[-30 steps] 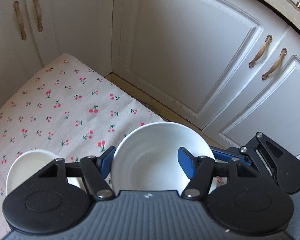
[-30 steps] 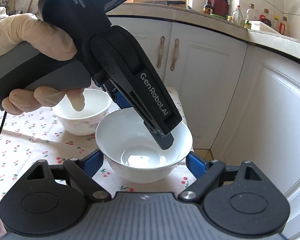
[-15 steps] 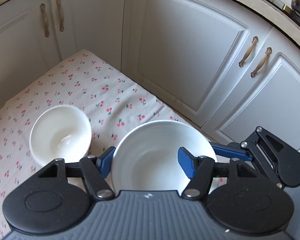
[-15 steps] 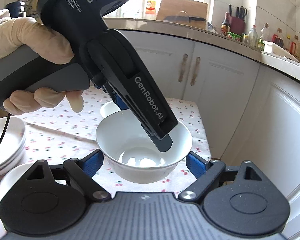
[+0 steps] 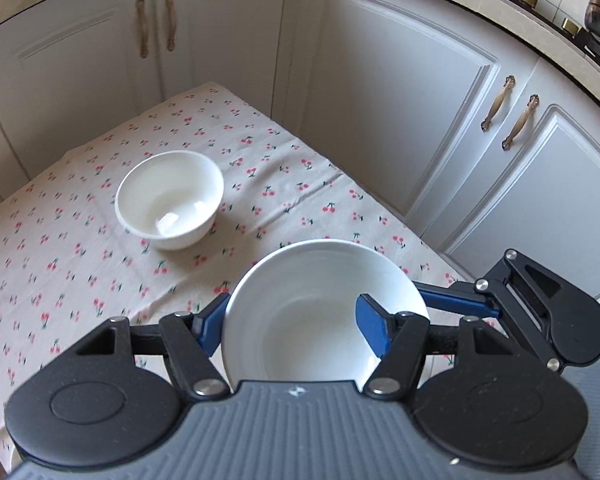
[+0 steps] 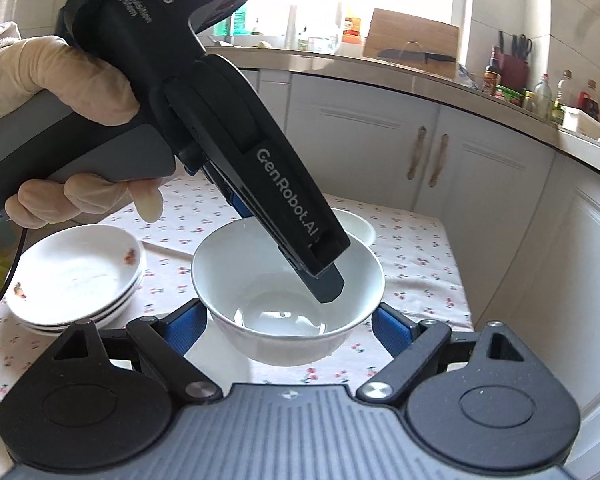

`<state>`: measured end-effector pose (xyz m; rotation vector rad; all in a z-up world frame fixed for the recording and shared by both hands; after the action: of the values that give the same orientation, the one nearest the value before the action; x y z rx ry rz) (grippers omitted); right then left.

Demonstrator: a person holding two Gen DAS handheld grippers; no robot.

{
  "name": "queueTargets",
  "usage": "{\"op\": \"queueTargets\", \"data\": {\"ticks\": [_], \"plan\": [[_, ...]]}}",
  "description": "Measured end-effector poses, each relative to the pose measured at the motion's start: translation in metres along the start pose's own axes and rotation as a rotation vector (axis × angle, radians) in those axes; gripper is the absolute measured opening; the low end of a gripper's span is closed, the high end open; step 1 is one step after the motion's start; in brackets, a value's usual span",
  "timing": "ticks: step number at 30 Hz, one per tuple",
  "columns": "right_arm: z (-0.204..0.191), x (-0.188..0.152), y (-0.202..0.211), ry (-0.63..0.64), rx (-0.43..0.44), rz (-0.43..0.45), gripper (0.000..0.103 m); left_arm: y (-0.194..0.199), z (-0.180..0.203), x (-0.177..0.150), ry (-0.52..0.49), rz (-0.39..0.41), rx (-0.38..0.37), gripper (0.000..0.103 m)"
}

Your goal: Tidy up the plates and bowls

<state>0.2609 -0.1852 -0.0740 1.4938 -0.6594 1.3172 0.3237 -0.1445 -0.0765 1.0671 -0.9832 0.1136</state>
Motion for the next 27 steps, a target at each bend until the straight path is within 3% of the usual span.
{"op": "queueTargets", "data": {"ticks": [15, 27], "plan": [[-0.048, -0.012, 0.011, 0.029, 0.107, -0.038, 0.092, 0.033, -0.016, -0.052, 0.065, 0.001, 0.027, 0.066], [-0.064, -0.027, 0.008, 0.074, 0.138, -0.094, 0.092, 0.027, -0.022, -0.077, 0.089, -0.019, 0.026, 0.067]]}}
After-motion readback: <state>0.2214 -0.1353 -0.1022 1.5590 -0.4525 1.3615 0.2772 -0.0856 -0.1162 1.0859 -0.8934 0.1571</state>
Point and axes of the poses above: each gripper's, at about its wrist camera, not at the fingertips, and y roughly against the way its jaws point, z to its right, x to its top, the point moved 10 cm from there along -y, roughly the way its jaws point, and after that the axes turned 14 degrees about z, right-handed, at the moved point
